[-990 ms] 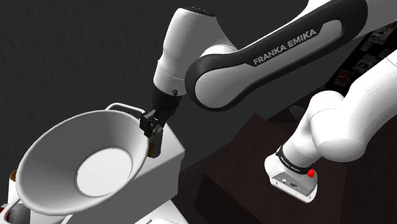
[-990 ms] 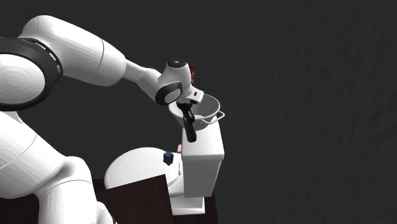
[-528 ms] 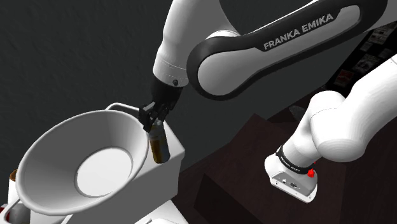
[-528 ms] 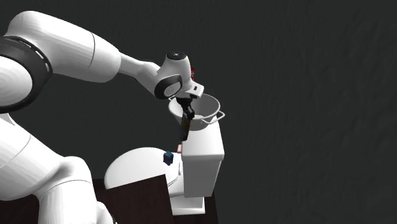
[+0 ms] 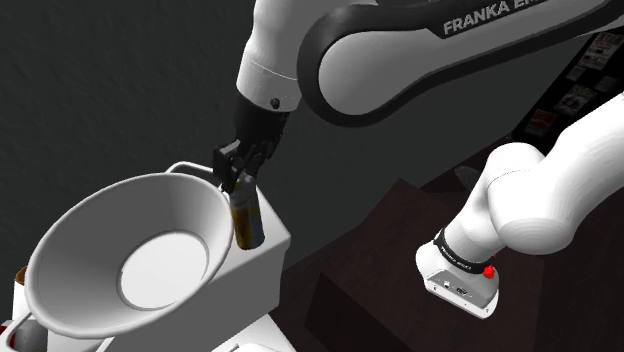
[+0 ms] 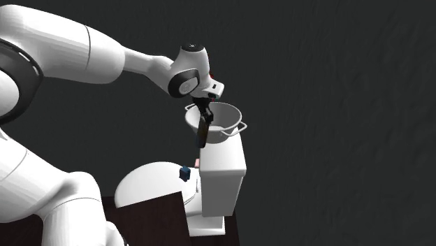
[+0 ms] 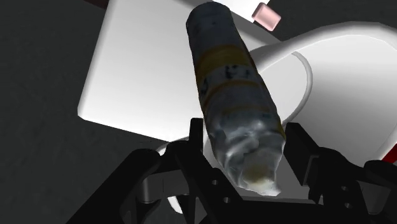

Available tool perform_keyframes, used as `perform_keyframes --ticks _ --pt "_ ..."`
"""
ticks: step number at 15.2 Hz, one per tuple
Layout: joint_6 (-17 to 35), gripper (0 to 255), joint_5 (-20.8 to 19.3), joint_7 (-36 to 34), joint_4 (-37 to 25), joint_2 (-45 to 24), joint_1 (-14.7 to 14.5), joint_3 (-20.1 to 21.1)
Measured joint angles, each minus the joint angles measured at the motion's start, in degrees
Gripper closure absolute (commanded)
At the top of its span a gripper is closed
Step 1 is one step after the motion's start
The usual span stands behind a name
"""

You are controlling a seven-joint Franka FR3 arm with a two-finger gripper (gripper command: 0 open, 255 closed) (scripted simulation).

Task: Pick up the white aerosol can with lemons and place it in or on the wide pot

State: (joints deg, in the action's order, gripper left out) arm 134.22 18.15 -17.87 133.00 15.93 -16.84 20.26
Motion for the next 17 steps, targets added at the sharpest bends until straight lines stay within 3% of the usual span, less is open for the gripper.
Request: perform_keyframes --ticks 17 --pt "-13.3 255 -1.6 -2.2 -10.6 2.9 0.7 -1.3"
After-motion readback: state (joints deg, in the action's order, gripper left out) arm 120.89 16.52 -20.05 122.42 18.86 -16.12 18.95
